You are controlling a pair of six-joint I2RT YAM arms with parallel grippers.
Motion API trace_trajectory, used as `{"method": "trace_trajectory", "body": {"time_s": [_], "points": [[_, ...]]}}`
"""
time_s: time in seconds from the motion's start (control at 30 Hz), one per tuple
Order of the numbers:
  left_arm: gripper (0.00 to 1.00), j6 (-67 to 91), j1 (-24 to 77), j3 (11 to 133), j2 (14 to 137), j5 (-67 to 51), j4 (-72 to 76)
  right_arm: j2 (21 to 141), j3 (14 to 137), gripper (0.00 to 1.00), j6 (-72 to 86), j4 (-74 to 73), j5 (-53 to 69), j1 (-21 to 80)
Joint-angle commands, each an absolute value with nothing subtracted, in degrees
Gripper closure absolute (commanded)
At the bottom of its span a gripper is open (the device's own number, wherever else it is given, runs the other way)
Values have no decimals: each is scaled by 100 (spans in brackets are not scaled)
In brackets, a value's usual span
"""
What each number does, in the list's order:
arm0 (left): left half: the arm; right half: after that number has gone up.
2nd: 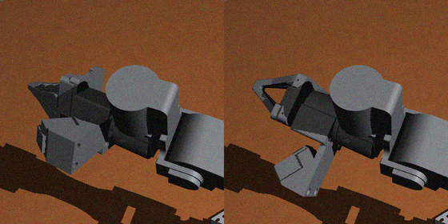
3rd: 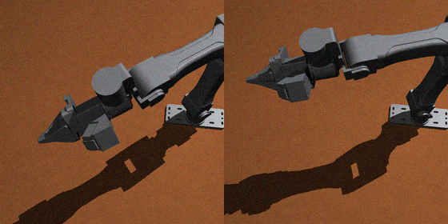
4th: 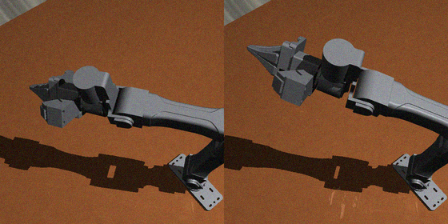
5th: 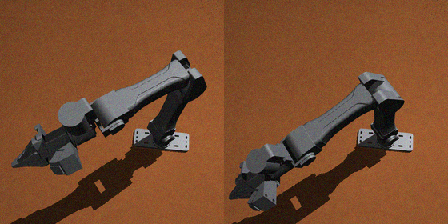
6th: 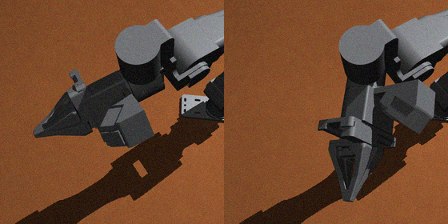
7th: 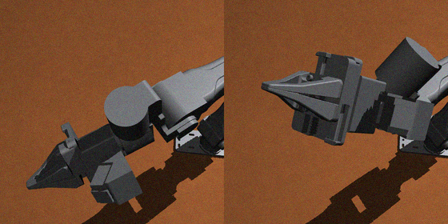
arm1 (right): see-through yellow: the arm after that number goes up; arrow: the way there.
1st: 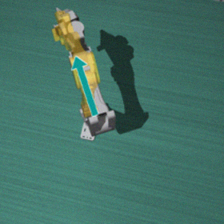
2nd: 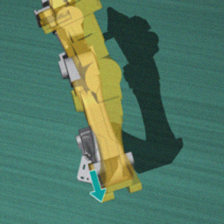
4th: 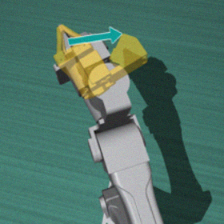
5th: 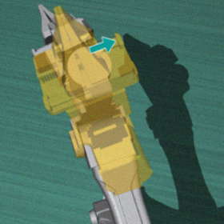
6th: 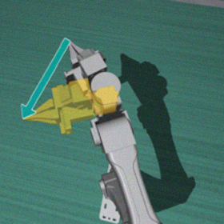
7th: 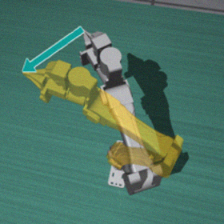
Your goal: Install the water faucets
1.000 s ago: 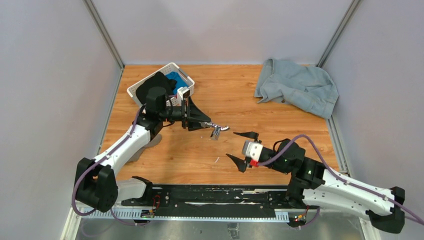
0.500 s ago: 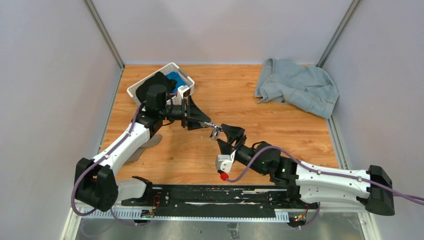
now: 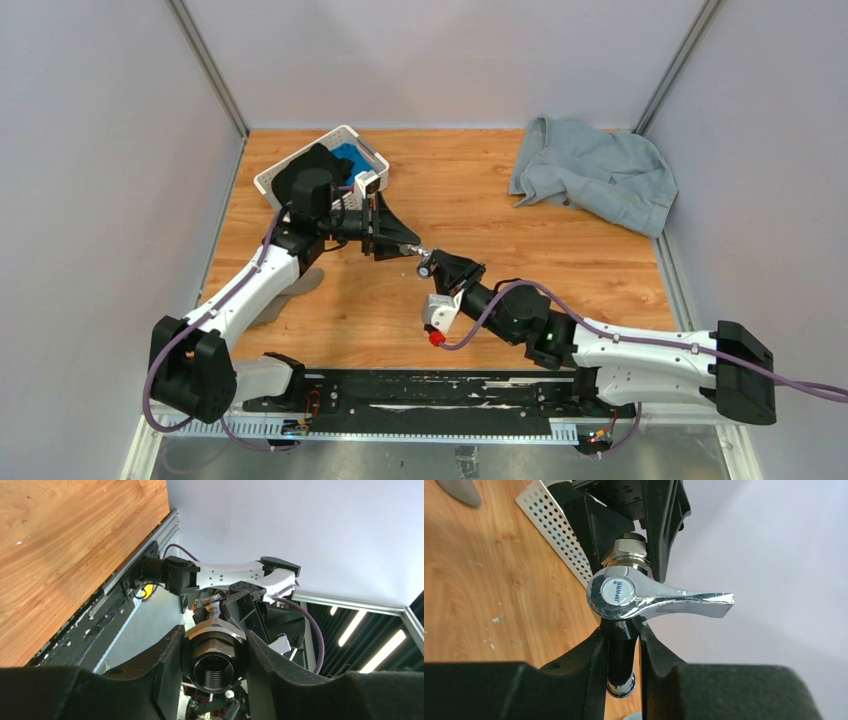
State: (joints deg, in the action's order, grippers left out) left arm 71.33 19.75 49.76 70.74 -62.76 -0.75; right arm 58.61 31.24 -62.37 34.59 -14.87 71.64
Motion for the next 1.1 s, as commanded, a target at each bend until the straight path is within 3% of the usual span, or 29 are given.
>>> {"method": "trace_trajectory", "body": {"time_s": [0.0, 0.1, 0.43, 0.57, 0.63, 0.7, 0.77, 0.9, 1.0, 1.07], "points": [[100, 7198, 1978, 5004, 6890, -6524, 37, 5683, 3248, 90, -4474, 3786, -1247, 6873], [100, 7229, 1978, 4991, 6849, -6481, 139, 5414, 3226, 100, -2778, 3666, -890, 6528], [100, 7411, 1978, 4834, 6658, -6215, 673, 5220, 3717, 100, 2992, 2206, -827, 6094], [100, 7346, 1978, 4819, 6530, -6067, 714, 5279, 3635, 100, 4922, 2144, -151, 5713], [100, 7299, 1978, 4810, 6465, -5980, 713, 5354, 3610, 100, 5843, 2151, 859, 5293], [100, 7306, 1978, 4799, 6416, -5913, 721, 5460, 3566, 90, 6458, 2226, 1600, 4863], [100, 7326, 1978, 4806, 6408, -5890, 691, 5437, 3578, 70, 6469, 2140, 2043, 4691], [100, 7465, 1978, 4790, 6382, -5870, 720, 4851, 3871, 40, 5429, 643, 1743, 4665], [100, 7536, 1978, 4819, 6402, -5884, 688, 4317, 4142, 28, 4480, -470, 1168, 4666], [100, 7555, 1978, 4855, 6433, -5912, 618, 4083, 4296, 26, 3556, -769, 972, 4667]]}}
